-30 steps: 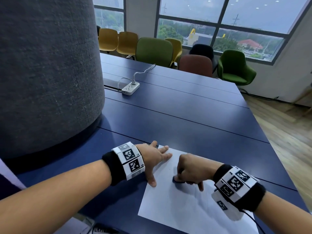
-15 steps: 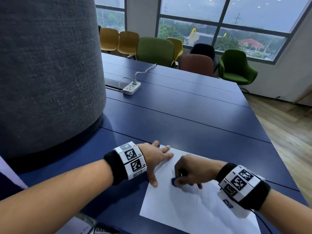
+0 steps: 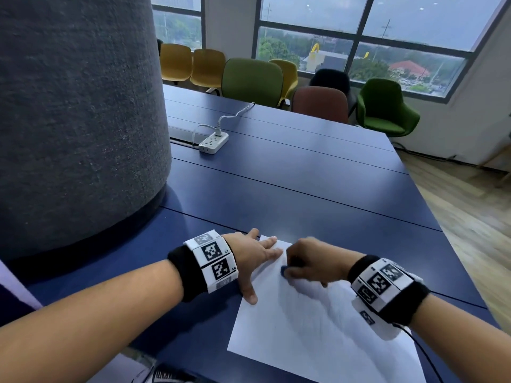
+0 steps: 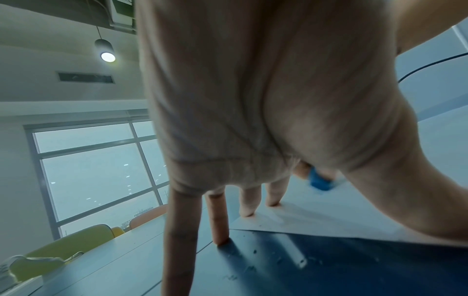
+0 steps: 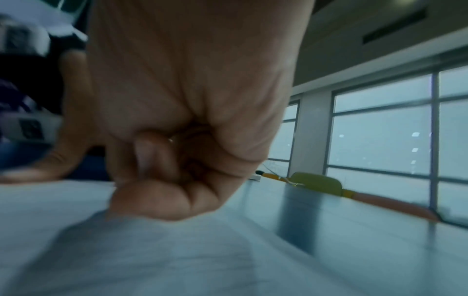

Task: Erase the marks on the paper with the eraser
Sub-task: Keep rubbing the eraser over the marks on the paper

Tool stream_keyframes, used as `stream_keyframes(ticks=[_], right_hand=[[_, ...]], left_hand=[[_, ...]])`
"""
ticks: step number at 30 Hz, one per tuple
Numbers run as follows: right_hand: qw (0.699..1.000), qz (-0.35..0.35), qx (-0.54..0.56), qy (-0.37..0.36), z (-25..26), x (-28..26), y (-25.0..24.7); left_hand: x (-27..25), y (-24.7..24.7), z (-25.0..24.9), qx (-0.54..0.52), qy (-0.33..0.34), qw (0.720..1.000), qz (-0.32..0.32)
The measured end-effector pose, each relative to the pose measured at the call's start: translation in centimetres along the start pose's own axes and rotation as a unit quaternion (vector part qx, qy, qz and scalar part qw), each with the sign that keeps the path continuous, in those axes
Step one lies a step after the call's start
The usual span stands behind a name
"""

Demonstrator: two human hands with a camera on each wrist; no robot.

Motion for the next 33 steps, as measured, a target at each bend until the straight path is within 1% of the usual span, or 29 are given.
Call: stream_keyframes(ticks=[1,2,3,4,6,7,8,9,11,12,13,14,16,17,18,20,21,22,23,25,26,27,28,31,32,33], right_hand=[[0.999,-0.042,-0.032,0.003,-0.4,0.4,-0.5],[0.996,-0.069,-0.063,-0.002,-0.7,0.6,-0.6],[0.994,-0.075,-0.083,-0.016,-0.6,0.5,-0.4],[0.993,-0.057,-0.092,-0.036,-0.4,0.2,0.0],[0.995,0.008,-0.075,-0.07,0.7,-0.7,0.9],[0.996,0.037,-0.053,-0.066,1.0,-1.0,1.1],[0.997,0.039,-0.041,-0.056,1.0,-0.9,0.8],[0.998,0.014,-0.041,-0.042,0.6,-0.5,0.3],[0.996,-0.064,-0.069,-0.012,-0.5,0.4,-0.8],[0.993,-0.087,-0.083,-0.004,-0.9,0.7,-1.0],[0.992,-0.088,-0.089,-0.007,-1.0,0.7,-0.9],[0.994,-0.069,-0.085,-0.021,-0.7,0.6,-0.5],[0.998,0.0,-0.04,-0.049,0.2,0.0,0.2],[0.999,0.024,-0.008,-0.047,0.4,-0.1,0.3],[0.999,0.017,0.003,-0.036,0.3,0.1,0.1],[0.999,-0.048,-0.024,0.0,-0.8,0.8,-1.0],[0.996,-0.081,-0.046,0.01,-1.2,1.0,-1.3],[0.993,-0.097,-0.059,0.008,-1.4,1.1,-1.3],[0.994,-0.092,-0.063,-0.004,-1.4,1.0,-0.9],[0.997,-0.034,-0.049,-0.048,-0.7,0.5,0.2],[0.998,-0.003,-0.03,-0.061,-0.4,0.3,0.6],[0.998,0.009,-0.012,-0.056,-0.2,0.2,0.6],[0.999,-0.003,-0.008,-0.038,-0.6,0.4,0.2],[0.995,-0.082,-0.048,0.01,-2.0,0.7,-1.0],[0.995,-0.085,-0.055,0.008,-2.0,0.6,-0.8],[0.996,-0.068,-0.058,-0.003,-1.8,0.3,-0.3]], left_hand=[[0.0,0.1,0.0,0.002,0.001,1.0,-0.001],[-0.1,0.1,0.1,0.004,0.001,1.0,-0.002],[0.0,0.2,0.1,0.006,0.002,1.0,-0.002],[0.0,0.2,0.1,0.005,0.002,1.0,-0.004],[0.0,0.1,0.1,0.0,0.003,1.0,-0.005],[0.1,0.1,0.0,-0.001,0.003,1.0,-0.005],[0.1,0.1,0.0,0.0,0.003,1.0,-0.005],[0.1,0.1,0.0,-0.001,0.003,1.0,-0.005],[0.1,0.1,0.1,0.0,0.0,1.0,-0.003],[0.1,0.1,0.1,0.001,0.0,1.0,-0.005],[0.0,0.1,0.1,0.003,0.0,1.0,-0.006],[0.0,0.1,0.0,0.004,0.001,1.0,-0.007],[0.0,0.1,0.0,0.003,0.003,1.0,-0.01],[0.0,0.1,0.0,0.003,0.004,1.0,-0.01],[0.0,0.0,0.1,0.004,0.004,1.0,-0.009],[0.1,0.1,0.1,0.006,0.0,1.0,-0.008],[0.1,0.1,0.1,0.009,-0.001,1.0,-0.009],[0.1,0.1,0.0,0.011,0.001,1.0,-0.01],[0.0,0.1,0.0,0.011,0.004,1.0,-0.012],[0.1,0.1,-0.1,0.009,0.007,1.0,-0.015],[0.1,0.1,0.0,0.008,0.007,1.0,-0.015],[0.0,0.0,0.0,0.008,0.006,1.0,-0.015],[0.0,0.0,0.1,0.007,0.005,1.0,-0.015],[-0.1,0.0,0.1,0.005,0.006,1.0,-0.012],[-0.2,0.0,0.0,0.007,0.005,1.0,-0.013],[-0.2,0.0,-0.1,0.009,0.004,1.0,-0.015]])
Point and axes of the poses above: each hand's wrist, its own x-axis towards the middle knuckle, its own y-axis out of the palm, z = x × y, the point moved 2 cm from there along x, towards the middle knuckle, and after that the axes turned 1 degree about x, right-handed, at the moved point
